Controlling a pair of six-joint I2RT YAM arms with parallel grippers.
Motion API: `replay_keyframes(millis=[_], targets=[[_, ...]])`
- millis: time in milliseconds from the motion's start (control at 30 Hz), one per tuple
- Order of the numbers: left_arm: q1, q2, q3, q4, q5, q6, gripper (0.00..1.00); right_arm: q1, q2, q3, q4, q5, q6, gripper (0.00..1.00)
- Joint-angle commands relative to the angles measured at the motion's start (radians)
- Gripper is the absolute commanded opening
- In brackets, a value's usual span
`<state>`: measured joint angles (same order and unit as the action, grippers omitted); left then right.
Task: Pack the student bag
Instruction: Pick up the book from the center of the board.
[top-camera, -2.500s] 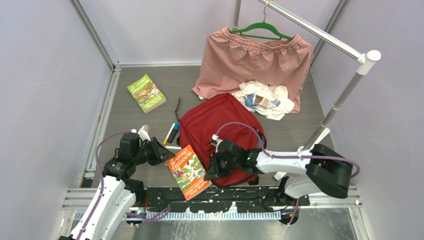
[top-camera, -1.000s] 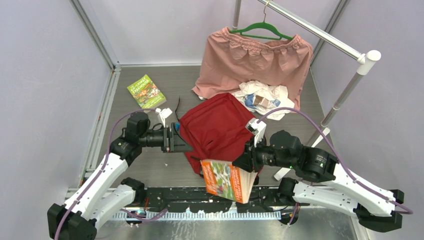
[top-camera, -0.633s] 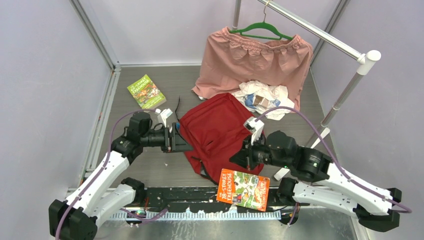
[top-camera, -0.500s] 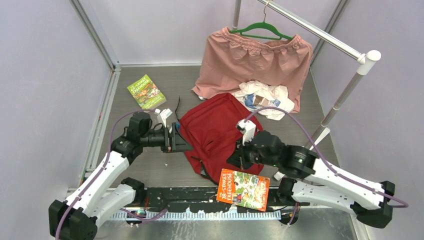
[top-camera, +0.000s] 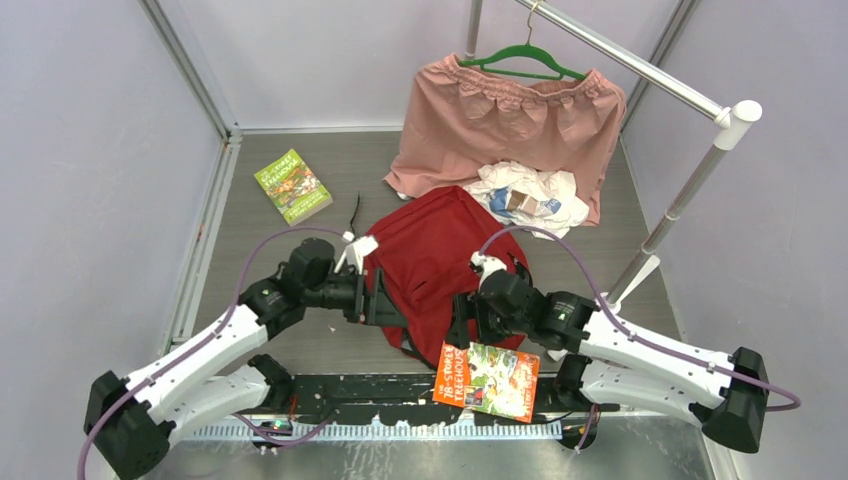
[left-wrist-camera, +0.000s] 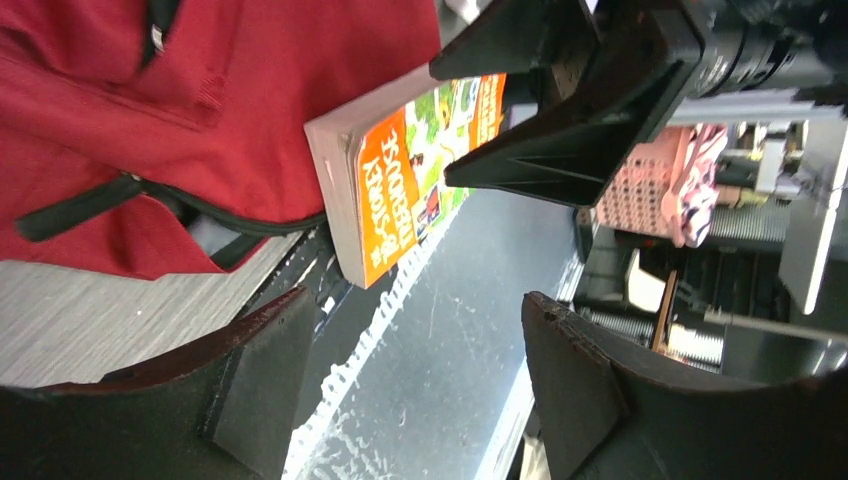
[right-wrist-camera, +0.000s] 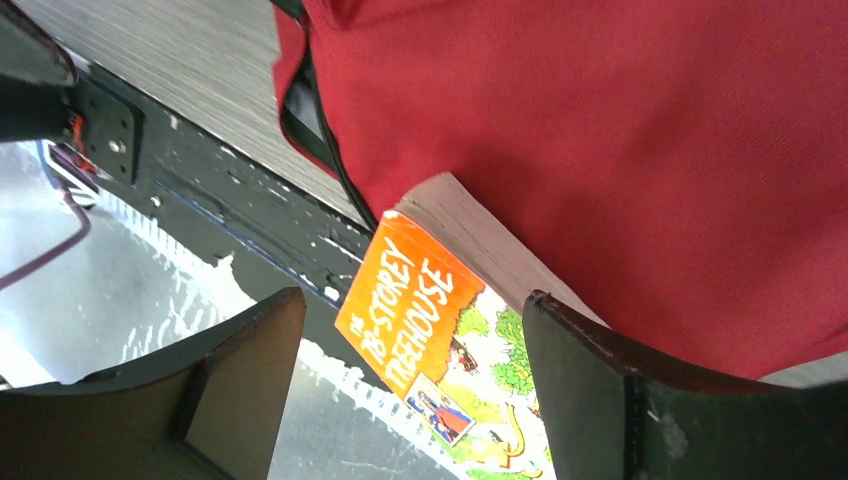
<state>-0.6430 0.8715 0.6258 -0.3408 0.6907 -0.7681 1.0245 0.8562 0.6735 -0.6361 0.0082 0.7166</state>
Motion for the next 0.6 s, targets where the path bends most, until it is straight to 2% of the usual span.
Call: replay_keyframes(millis=[0, 200, 233, 367, 467, 567], targets=[[-0.121, 0.060, -0.040, 0.179, -0.111, -0.069, 0.76, 0.000, 0.019, -0.038, 0.054, -0.073, 0.081, 0.86], [-0.372, 0.223, -0.081, 0.345, -0.394, -0.137, 0.75, -0.002, -0.018, -0.005, 0.020, 0.052, 0.108, 0.87], [-0.426, 0.266, -0.086, 0.416, -0.445, -0.154, 0.75, -0.003, -0.029, -0.001, 0.018, 0.055, 0.106, 0.87], [-0.538, 0.472, -0.043, 0.569, -0.482, -0.210, 0.74, -0.007, -0.036, -0.003, -0.023, 0.054, 0.115, 0.87], [-0.582, 0.651, 0.039, 0.592, -0.474, -0.214, 0.73, -0.008, -0.040, -0.015, -0.051, 0.065, 0.140, 0.87], [-0.601, 0.762, 0.102, 0.602, -0.457, -0.223, 0.70, -0.011, -0.073, -0.024, -0.066, 0.084, 0.164, 0.87]])
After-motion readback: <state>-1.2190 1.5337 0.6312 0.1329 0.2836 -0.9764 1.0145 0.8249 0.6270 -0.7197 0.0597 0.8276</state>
